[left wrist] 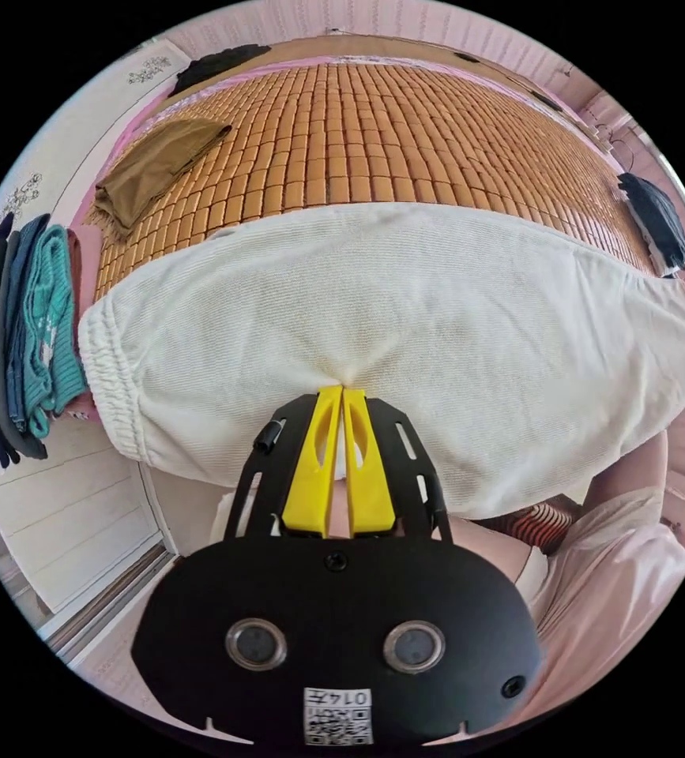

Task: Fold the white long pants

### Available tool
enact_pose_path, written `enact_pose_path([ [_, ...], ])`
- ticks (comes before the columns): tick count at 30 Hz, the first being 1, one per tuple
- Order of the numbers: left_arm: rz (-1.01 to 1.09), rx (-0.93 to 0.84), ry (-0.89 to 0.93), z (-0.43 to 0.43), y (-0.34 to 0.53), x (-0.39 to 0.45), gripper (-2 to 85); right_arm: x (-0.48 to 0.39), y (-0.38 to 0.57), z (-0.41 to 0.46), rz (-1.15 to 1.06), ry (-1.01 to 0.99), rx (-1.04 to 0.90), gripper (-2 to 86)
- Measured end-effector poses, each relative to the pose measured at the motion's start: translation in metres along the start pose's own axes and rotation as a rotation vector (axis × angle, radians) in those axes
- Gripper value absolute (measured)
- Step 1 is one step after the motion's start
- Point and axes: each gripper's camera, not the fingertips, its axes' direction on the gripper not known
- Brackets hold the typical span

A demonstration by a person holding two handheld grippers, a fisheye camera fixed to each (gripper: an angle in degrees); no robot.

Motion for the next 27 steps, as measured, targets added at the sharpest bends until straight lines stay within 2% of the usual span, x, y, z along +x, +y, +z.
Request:
enact_pose_path([
  [2,0.067,0.019,0.01,-0.004,-0.009,0.017,-1.0,-0.01,-0.011,-0.014,-0.029,-0.032,0.054,2.2],
  [6,0.242,0.063,0.158,-0.002,-0.029,0.08,-1.0,-0.049,-0.043,-0.051,-0.152,0.008,0.135,2.5],
  [11,0.361,0.116,0.326,0.004,-0.037,0.146,-0.9,-0.157,-0.063,-0.033,-0.485,0.115,0.037,3.2],
  [14,0.341,0.151,0.422,0.004,-0.034,0.151,-0.9,-0.235,-0.025,0.035,-0.758,0.044,-0.199,3.8],
  [16,0.309,0.183,0.456,-0.003,-0.023,0.136,-0.9,-0.28,0.044,0.105,-0.941,-0.038,-0.462,4.5],
  [19,0.214,0.247,0.473,-0.018,0.003,0.09,-0.9,-0.292,0.16,0.195,-1.024,-0.086,-0.759,6.5],
  [20,0.183,0.256,0.473,-0.019,0.01,0.078,-0.9,-0.287,0.184,0.213,-1.019,-0.078,-0.815,6.9],
  [22,0.058,0.282,0.45,-0.022,0.038,0.033,-0.9,-0.246,0.267,0.28,-0.935,-0.009,-1.096,6.6],
  [24,0.023,0.283,0.409,-0.021,0.055,0.012,-0.9,-0.221,0.309,0.307,-0.914,0.092,-1.22,6.6],
  [27,0.025,0.269,0.399,-0.02,0.072,0.0,-0.7,-0.228,0.345,0.313,-1.069,0.203,-1.132,7.6],
])
